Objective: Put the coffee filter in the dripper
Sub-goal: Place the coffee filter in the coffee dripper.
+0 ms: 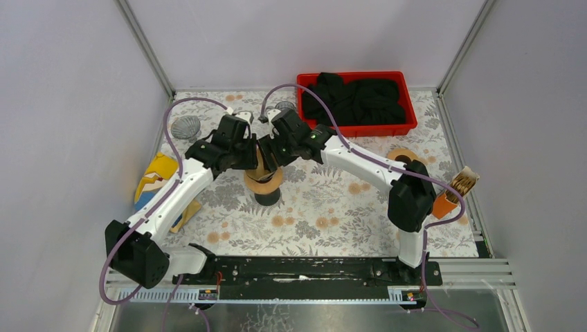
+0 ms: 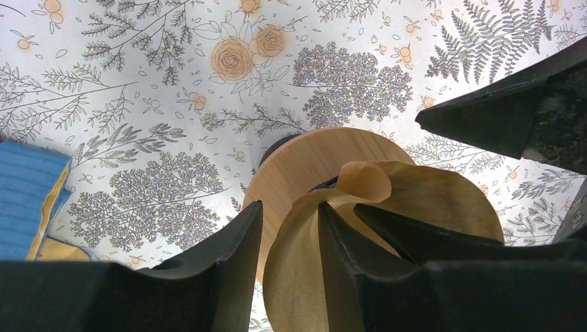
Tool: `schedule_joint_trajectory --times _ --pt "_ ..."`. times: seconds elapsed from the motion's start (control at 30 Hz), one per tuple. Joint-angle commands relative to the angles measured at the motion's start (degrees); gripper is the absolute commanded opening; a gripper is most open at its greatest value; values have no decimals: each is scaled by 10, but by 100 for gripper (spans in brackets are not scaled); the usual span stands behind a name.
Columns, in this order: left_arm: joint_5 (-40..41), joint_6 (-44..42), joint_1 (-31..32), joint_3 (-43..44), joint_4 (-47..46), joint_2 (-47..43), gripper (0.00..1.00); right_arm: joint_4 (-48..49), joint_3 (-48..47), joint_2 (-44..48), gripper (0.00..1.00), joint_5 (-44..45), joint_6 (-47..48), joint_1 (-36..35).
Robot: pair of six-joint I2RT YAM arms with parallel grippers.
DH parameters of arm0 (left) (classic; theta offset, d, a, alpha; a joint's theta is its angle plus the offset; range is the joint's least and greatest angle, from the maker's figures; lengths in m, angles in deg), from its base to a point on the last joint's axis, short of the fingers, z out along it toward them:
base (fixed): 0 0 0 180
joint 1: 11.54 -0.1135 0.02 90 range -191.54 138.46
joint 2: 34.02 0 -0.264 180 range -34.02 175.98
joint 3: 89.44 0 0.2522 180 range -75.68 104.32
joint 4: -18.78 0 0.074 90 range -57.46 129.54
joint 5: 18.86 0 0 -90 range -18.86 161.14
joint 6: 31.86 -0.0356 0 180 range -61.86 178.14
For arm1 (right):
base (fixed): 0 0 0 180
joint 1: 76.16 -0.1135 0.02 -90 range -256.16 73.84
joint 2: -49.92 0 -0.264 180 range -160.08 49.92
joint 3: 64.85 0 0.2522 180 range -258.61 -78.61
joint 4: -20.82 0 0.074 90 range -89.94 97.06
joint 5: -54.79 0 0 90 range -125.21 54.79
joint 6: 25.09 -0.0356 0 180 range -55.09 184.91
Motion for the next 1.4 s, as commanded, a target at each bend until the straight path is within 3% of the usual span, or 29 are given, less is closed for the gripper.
schedule_joint_trajectory --times 0.0,0.33,0.8,1.37 --pt "14 -12 -5 -10 -35 -2 42 16 8 44 73 -29 1 -2" --pt "13 -12 -5 -20 -41 -6 41 25 51 65 80 -39 5 -3" --pt "-2 -20 -5 -33 -49 -19 42 19 37 46 83 8 -1 -3" --pt "-59 -23 -5 -26 -63 -59 57 20 35 40 85 -6 -5 -3"
